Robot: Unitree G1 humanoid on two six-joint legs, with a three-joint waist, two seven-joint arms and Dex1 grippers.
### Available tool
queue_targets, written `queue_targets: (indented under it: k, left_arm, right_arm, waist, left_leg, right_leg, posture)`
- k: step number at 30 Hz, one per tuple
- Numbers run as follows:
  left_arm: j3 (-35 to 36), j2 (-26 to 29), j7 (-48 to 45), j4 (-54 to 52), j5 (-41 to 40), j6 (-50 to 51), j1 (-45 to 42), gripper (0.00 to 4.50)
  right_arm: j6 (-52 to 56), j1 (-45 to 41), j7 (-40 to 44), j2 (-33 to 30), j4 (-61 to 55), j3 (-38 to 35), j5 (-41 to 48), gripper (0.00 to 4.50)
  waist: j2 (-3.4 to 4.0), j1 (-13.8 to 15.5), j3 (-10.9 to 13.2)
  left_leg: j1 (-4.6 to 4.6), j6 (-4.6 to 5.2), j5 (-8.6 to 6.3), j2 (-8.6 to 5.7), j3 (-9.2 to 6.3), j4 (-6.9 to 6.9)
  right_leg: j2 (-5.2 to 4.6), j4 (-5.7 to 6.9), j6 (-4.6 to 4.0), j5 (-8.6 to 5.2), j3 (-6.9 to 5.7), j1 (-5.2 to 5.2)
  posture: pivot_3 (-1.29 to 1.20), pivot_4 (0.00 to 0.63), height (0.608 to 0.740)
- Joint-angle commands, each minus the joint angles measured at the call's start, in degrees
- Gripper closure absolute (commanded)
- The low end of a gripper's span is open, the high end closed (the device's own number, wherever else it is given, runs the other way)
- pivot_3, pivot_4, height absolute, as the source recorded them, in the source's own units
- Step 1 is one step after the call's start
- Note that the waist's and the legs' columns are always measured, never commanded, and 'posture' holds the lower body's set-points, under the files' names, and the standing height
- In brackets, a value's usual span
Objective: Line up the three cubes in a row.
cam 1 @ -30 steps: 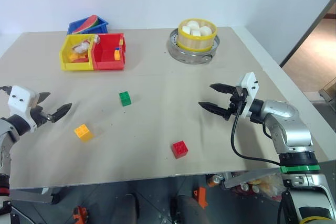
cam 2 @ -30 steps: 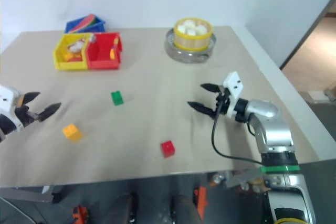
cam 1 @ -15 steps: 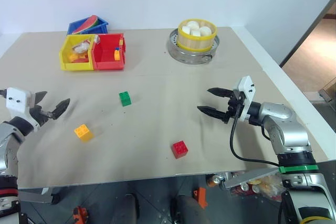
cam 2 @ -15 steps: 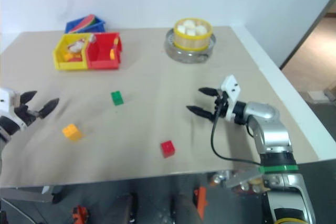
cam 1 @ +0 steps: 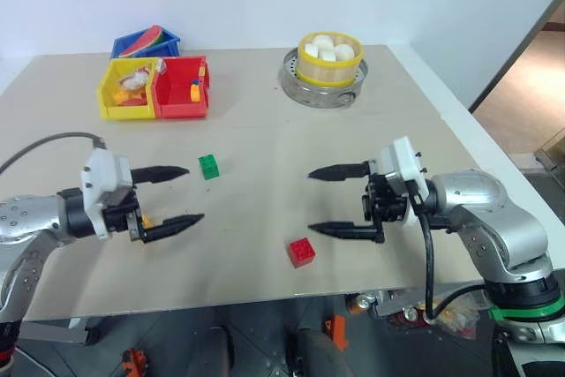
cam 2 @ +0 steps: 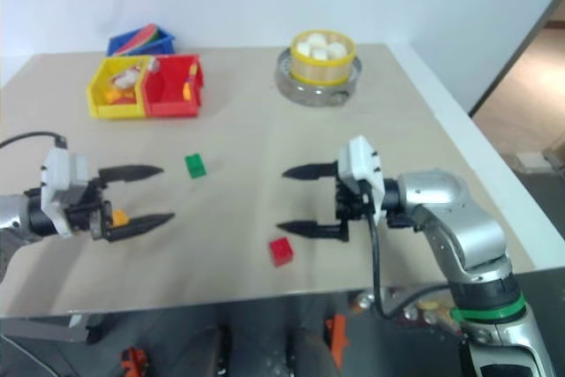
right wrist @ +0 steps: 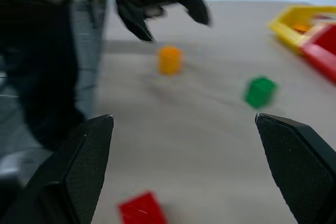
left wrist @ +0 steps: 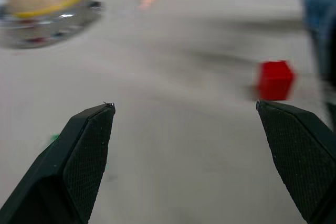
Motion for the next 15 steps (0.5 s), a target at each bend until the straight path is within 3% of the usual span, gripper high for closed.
queue_targets:
  k: [1,6,15]
  left_arm:
    - [-4.91,-1.62,-1.37,-2.34,1.71,-1.26,-0.15,0.03]
    - [-9.22,-4.21,-2.02,-2.86,3.17,-2.33,-0.24,0.03]
    - [-9.56,-4.63,-2.71,-3.28,3.71,-3.17,1.26,0.03]
  right_arm:
    - [-4.8,1.57,3.05,-0.69,-1.76,5.31,-4.1,0.0]
    - [-9.55,1.57,3.39,1.17,1.95,9.79,-8.72,0.0]
    - [-15.24,-0.64,3.65,4.76,10.31,12.17,-13.93,0.0]
  waist:
    - [0.0,0.06,0.0]
    - [-0.01,0.03,0.0]
    - [-0.02,0.05,0.0]
  left_leg:
    - [0.02,0.0,0.0,0.0,-0.01,0.01]
    - [-0.07,0.0,0.0,-0.01,0.03,0.1]
    - [-0.06,0.0,0.0,0.03,-0.04,0.09]
  right_leg:
    - [0.01,0.0,-0.03,-0.02,-0.01,0.03]
    - [0.0,0.0,0.01,0.01,0.03,-0.02]
    - [0.09,0.01,0.16,0.11,0.0,-0.01]
  posture:
    - [0.0,0.15,0.74]
    - [0.0,0.15,0.74]
    - [0.0,0.15,0.74]
